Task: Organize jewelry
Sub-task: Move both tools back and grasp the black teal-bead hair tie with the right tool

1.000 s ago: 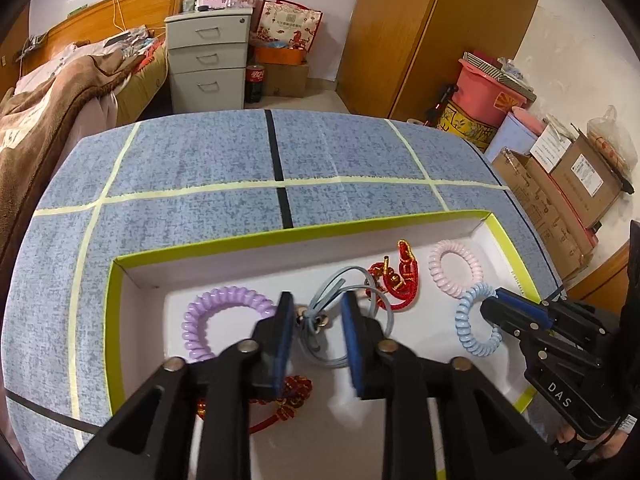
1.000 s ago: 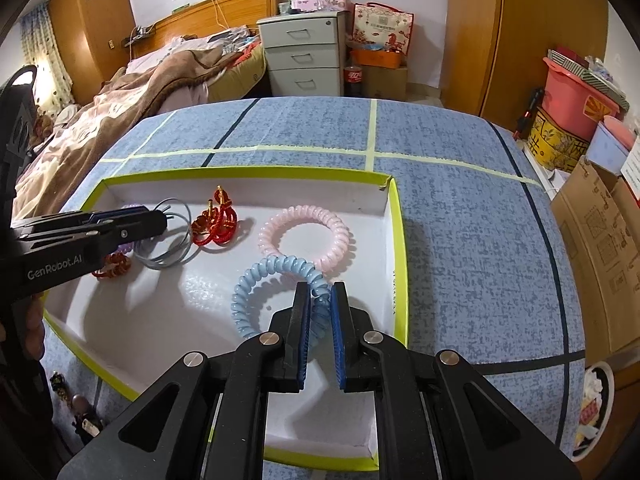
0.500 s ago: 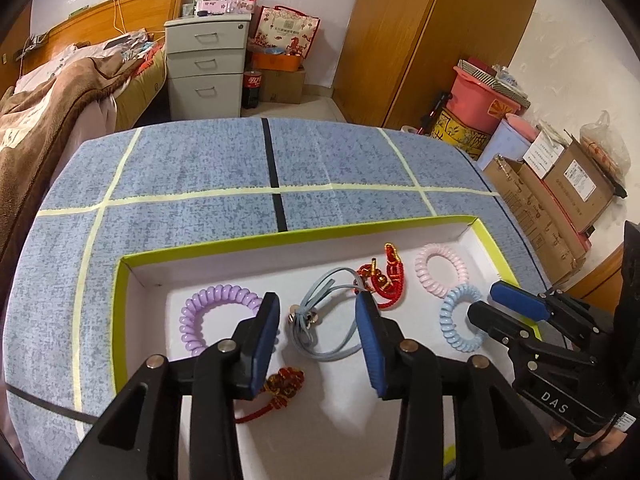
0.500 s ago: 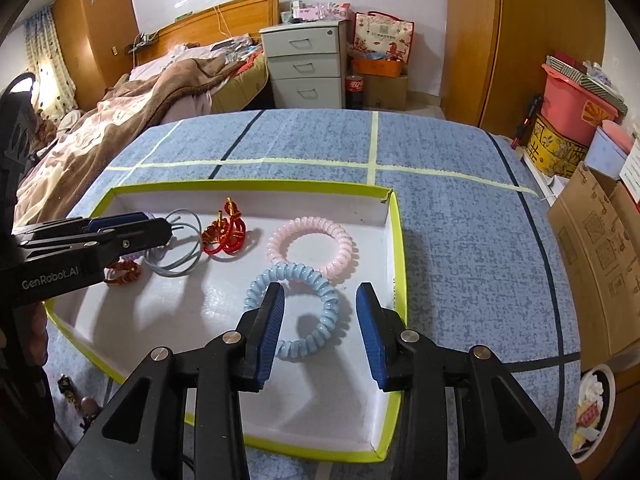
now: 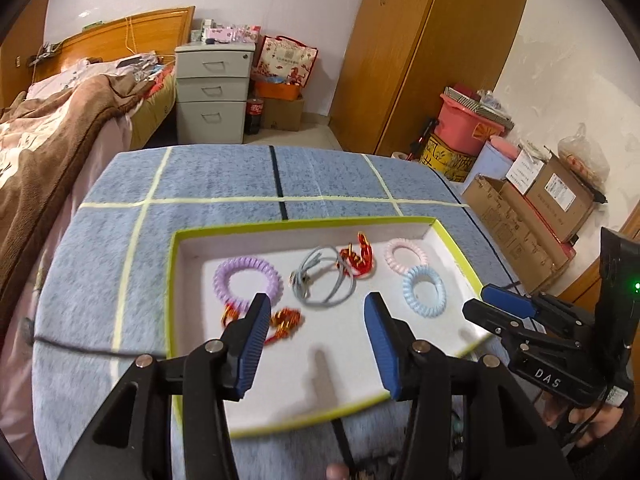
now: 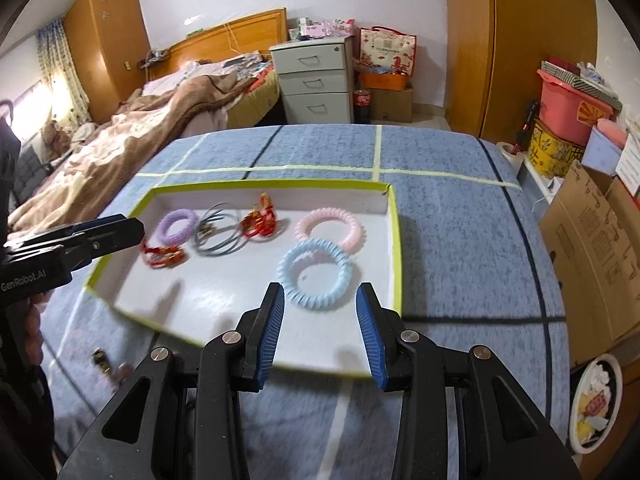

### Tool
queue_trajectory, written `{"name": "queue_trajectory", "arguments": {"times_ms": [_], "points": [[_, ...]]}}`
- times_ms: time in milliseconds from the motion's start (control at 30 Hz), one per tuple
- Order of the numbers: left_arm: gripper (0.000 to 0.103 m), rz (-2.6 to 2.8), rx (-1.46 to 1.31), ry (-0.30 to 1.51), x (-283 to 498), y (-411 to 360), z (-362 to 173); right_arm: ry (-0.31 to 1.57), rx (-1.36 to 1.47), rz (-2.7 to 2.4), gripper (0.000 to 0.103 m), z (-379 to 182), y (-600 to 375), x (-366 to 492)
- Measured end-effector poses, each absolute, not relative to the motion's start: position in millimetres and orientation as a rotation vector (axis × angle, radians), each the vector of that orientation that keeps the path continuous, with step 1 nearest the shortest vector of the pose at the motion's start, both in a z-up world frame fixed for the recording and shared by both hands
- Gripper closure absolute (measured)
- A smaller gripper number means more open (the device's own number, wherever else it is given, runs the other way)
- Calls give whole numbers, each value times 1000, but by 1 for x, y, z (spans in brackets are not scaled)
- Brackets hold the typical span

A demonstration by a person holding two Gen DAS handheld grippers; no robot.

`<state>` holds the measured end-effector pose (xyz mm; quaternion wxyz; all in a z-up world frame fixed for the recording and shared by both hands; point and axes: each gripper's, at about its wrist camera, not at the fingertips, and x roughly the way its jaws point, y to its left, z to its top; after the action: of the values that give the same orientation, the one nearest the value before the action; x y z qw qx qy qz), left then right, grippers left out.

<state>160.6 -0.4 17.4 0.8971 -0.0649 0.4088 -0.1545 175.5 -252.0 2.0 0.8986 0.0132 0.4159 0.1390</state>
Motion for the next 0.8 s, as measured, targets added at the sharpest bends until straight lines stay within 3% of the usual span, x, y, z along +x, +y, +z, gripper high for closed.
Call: {"name": "queue_trajectory", "arguments": {"times_ms": [800], "points": [[51,-235,-209,813,52,53,-3,943,47,399,64,-31,-223,100]]}}
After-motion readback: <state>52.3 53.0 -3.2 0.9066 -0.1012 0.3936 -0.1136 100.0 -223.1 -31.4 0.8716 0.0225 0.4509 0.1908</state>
